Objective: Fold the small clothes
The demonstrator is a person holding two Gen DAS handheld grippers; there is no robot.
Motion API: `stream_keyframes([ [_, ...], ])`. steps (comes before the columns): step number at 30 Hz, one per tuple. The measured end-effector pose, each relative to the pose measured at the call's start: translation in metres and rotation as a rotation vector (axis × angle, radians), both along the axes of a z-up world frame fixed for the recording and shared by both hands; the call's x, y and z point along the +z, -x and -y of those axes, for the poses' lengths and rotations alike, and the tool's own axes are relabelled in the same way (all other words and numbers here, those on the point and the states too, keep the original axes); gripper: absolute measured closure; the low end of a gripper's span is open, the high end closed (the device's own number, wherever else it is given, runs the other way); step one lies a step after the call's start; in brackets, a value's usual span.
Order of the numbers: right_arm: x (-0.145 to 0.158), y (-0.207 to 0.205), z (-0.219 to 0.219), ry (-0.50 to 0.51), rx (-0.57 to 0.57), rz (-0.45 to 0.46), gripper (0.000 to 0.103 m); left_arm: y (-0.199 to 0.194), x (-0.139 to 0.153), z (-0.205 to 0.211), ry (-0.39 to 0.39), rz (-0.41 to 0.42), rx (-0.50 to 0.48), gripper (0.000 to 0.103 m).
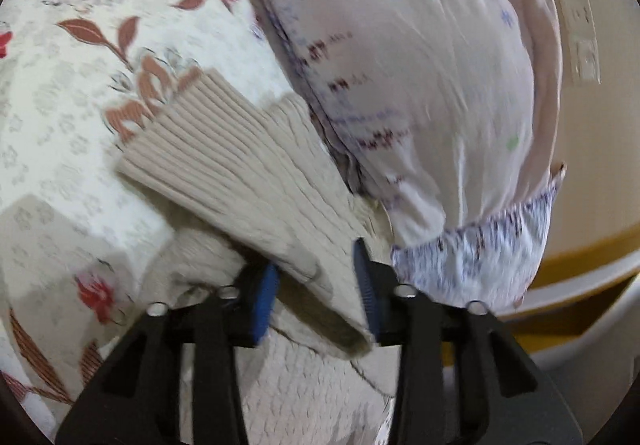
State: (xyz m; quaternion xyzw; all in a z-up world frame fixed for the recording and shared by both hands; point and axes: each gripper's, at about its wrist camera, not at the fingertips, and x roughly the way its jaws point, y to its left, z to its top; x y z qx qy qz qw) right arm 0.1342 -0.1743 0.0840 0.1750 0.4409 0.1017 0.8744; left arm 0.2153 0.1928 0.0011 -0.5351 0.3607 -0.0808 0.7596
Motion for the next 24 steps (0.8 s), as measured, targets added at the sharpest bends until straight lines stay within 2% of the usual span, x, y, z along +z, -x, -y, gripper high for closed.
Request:
stream_keyframes([
  [2,-0.003,-0.002,0.0,0.007,-0.001,-0.004,0.045,-0.005,0.004,0.001,-0.022,0.004,0.006,0.093],
  [5,-0.011,-0.004,0.013,-0.003,-0.048,-0.032,0.045,-0.014,0.02,0.017,-0.073,0.051,-0.019,0.095],
  [7,-0.014,-0.002,0.027,-0.014,-0.096,-0.04,0.045,-0.023,0.037,0.045,-0.111,0.112,-0.069,0.095],
  [10,-0.016,0.001,0.045,-0.02,-0.156,-0.044,0.045,-0.038,0.058,0.107,-0.17,0.209,-0.2,0.095],
  [11,-0.017,0.001,0.05,-0.019,-0.173,-0.047,0.045,-0.044,0.061,0.132,-0.181,0.234,-0.279,0.094],
  [12,-0.018,0.002,0.058,-0.016,-0.196,-0.054,0.045,-0.05,0.062,0.169,-0.195,0.25,-0.432,0.088],
  [13,-0.02,0.002,0.062,-0.016,-0.21,-0.06,0.045,-0.049,0.061,0.19,-0.206,0.253,-0.506,0.081],
  [14,-0.021,0.002,0.069,-0.017,-0.228,-0.069,0.045,-0.046,0.06,0.215,-0.227,0.26,-0.616,0.065],
  [15,-0.022,0.002,0.074,-0.02,-0.239,-0.076,0.045,-0.04,0.059,0.228,-0.244,0.274,-0.684,0.056],
  [16,-0.021,0.002,0.081,-0.029,-0.255,-0.083,0.045,-0.035,0.06,0.234,-0.259,0.289,-0.716,0.052],
  [18,-0.022,0.0,0.089,-0.048,-0.264,-0.087,0.045,-0.026,0.061,0.223,-0.278,0.298,-0.707,0.035],
  [21,-0.022,-0.01,0.096,-0.091,-0.245,-0.105,0.045,-0.018,0.056,0.183,-0.309,0.25,-0.623,0.032],
  [24,-0.025,-0.022,0.099,-0.107,-0.246,-0.119,0.052,-0.008,0.046,0.134,-0.431,0.163,-0.497,0.032],
])
